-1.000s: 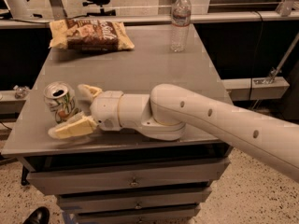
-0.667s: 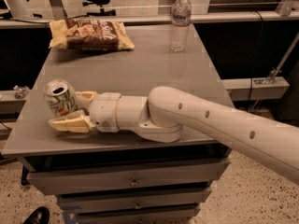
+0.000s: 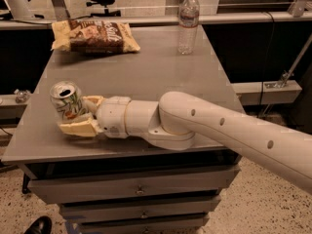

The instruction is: Move 7up can near water bottle

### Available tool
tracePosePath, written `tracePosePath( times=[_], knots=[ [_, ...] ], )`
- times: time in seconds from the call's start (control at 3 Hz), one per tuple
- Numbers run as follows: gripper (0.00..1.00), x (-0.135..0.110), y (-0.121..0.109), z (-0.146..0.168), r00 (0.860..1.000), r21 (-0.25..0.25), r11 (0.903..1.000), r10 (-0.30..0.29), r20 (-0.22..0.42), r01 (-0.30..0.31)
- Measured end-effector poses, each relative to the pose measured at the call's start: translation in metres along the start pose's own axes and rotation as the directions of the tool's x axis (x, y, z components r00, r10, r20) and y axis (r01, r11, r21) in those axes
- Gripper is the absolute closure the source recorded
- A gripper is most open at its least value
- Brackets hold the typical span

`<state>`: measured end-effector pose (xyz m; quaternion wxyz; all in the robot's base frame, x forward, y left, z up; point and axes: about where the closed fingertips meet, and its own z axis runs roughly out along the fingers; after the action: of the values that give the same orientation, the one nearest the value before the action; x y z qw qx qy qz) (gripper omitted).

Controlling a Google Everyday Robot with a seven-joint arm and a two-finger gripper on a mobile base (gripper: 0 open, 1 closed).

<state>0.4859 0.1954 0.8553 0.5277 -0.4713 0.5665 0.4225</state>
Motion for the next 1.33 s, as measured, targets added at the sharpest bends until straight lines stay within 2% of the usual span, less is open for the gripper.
tracePosePath(
  times=[0.33, 0.67, 1.0, 1.33],
  knots=[
    [1.0, -0.01, -0.014, -0.024, 1.0, 0.052, 0.9982, -0.027, -0.012, 0.028],
    [1.0, -0.029, -0.039, -0.074, 0.996, 0.154, 0.985, -0.073, -0.042, 0.078],
    [1.0, -0.03, -0.039, -0.074, 0.996, 0.154, 0.9848, -0.074, -0.043, 0.08],
    [1.0, -0.017, -0.072, -0.111, 0.996, 0.248, 0.9662, -0.058, -0.064, 0.072]
  ],
)
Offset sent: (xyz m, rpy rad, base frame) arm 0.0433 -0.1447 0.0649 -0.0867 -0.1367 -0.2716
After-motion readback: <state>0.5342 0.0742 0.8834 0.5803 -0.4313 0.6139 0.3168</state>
